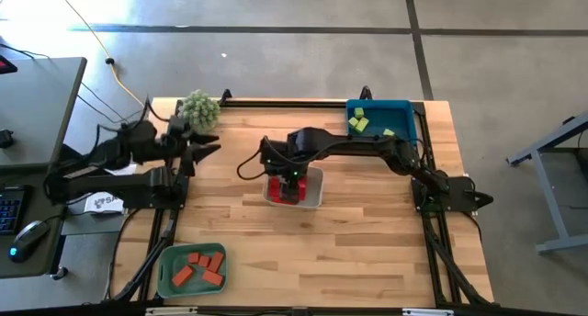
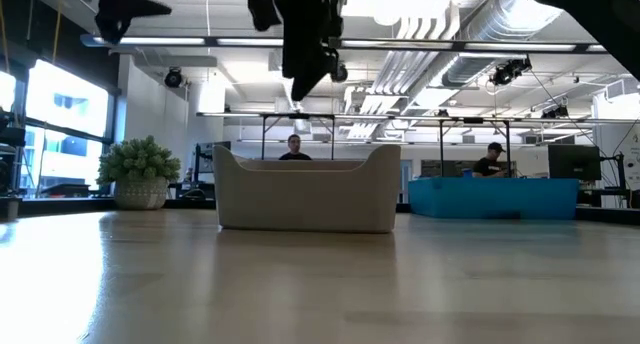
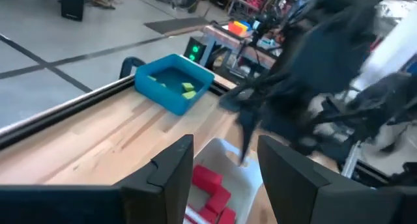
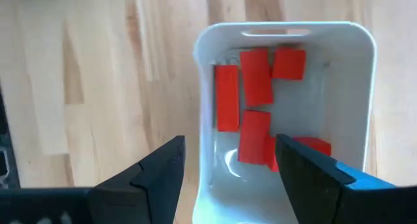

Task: Sort & place blocks by color
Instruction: Return to Home Position

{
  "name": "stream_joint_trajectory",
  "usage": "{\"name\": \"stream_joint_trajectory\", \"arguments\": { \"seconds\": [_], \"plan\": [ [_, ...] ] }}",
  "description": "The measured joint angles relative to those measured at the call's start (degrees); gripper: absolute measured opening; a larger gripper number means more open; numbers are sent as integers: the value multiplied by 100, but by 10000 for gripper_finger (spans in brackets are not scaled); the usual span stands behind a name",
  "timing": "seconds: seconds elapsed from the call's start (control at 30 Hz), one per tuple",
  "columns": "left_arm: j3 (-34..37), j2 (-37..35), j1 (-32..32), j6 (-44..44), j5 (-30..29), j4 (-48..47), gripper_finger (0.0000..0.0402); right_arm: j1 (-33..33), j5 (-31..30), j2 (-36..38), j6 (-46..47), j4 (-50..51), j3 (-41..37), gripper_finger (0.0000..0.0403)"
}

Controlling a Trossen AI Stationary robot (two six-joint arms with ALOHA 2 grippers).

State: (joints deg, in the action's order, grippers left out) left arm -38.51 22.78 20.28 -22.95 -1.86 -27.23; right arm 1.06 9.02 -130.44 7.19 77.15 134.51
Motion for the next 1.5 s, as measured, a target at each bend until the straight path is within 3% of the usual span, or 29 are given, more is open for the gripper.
{"name": "stream_joint_trajectory", "arguments": {
  "seconds": [0.2, 0.4, 0.73, 1.07, 1.13, 1.27, 1.5],
  "plan": [
    [1310, -1213, -280, -33, -140, 575, 158, -40, -123, 208, 11, -45, -104, 222],
    [2087, -2270, -430, 58, -226, 779, 158, -32, -195, 296, 0, 59, -103, 222],
    [2592, -2256, -684, 555, -358, 1319, 158, -35, -337, 645, 82, 332, -102, 222],
    [3683, -2253, -878, 62, -612, 2581, 158, 85, -1529, 1923, -187, 791, -358, 222],
    [3770, -2256, -878, 119, -682, 2993, 158, 173, -1653, 2284, -301, 783, -614, 222],
    [3787, -2251, -872, 187, -996, 2963, 158, 411, -1745, 3204, -443, 489, -1631, 222],
    [3787, -2207, -872, 1027, -1000, 2968, 158, 767, -1734, 5485, -298, -1529, -4728, 222]
  ]
}}
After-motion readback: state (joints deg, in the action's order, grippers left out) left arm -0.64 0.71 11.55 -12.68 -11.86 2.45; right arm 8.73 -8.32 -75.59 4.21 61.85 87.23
